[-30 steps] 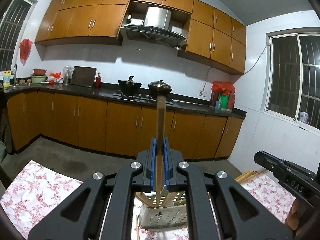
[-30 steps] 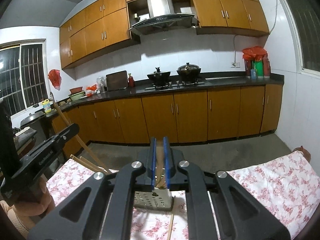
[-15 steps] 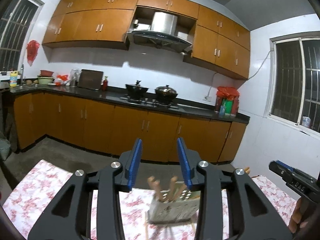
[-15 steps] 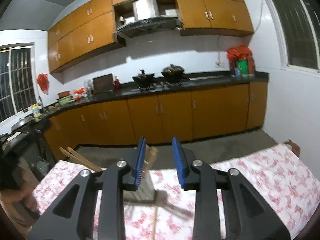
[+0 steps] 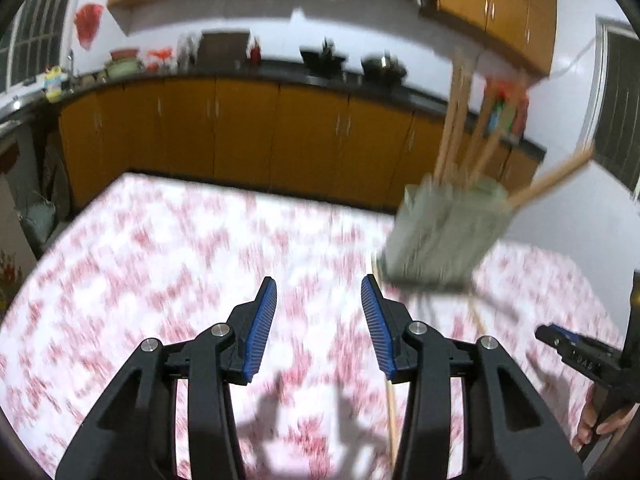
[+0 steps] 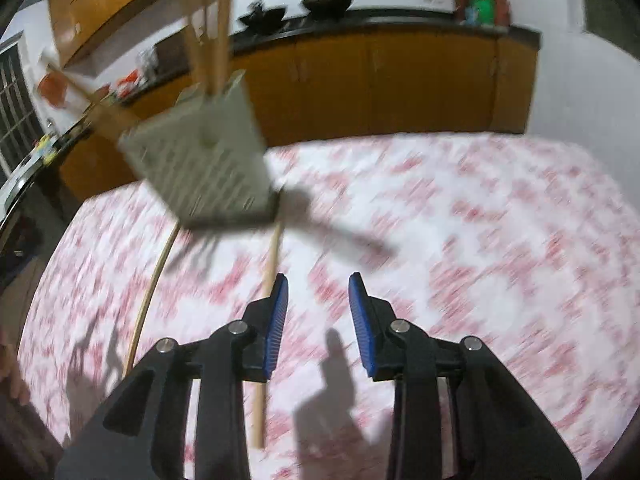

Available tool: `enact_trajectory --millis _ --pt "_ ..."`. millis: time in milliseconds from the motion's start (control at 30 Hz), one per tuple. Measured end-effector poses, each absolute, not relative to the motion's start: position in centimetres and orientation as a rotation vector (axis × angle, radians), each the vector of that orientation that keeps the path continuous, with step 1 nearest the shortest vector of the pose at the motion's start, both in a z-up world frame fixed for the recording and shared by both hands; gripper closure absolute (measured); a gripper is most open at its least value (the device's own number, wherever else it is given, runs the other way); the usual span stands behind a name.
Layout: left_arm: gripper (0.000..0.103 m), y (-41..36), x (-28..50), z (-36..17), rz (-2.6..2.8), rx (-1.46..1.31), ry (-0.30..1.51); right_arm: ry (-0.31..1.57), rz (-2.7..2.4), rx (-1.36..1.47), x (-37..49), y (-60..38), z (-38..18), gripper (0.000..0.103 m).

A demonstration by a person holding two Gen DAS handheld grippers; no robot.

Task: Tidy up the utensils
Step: 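Close the left gripper on the last chopstick while the right gripper grasps another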

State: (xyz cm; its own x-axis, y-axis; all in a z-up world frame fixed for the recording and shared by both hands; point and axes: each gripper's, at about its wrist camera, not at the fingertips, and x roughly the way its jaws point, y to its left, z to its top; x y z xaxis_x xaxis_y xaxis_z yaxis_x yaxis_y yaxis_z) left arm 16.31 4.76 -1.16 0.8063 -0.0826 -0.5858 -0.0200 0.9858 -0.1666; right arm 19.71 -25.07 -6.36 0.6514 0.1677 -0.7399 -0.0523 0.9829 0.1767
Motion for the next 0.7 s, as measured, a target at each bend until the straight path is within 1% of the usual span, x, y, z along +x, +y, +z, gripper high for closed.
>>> enact_trajectory --millis 133,400,500,600,700 --pt "0.058 3.3 16.1 -3.9 -0.080 -0.145 0.710 0.888 0.171 0.088 19.1 -22.9 -8.3 0.072" --pt "0.058 1.2 16.4 -6.2 -0.144 -0.110 0.775 0.915 0.168 0.049 18.6 -21.7 -9.6 0.080" --pt "0.058 0.4 16.3 -6.9 -0.153 -0.104 0.793 0.911 0.164 0.032 18.7 -21.5 -9.9 0.084" --pt "0.058 -0.2 16.5 -7.4 -0.159 -0.100 0.809 0.902 0.148 0.000 18.7 -21.3 -10.0 0.093" --pt "0.058 -0.7 16.7 -8.0 -0.162 -0.091 0.828 0.895 0.120 -0.001 19.0 -21.7 -10.0 0.095"
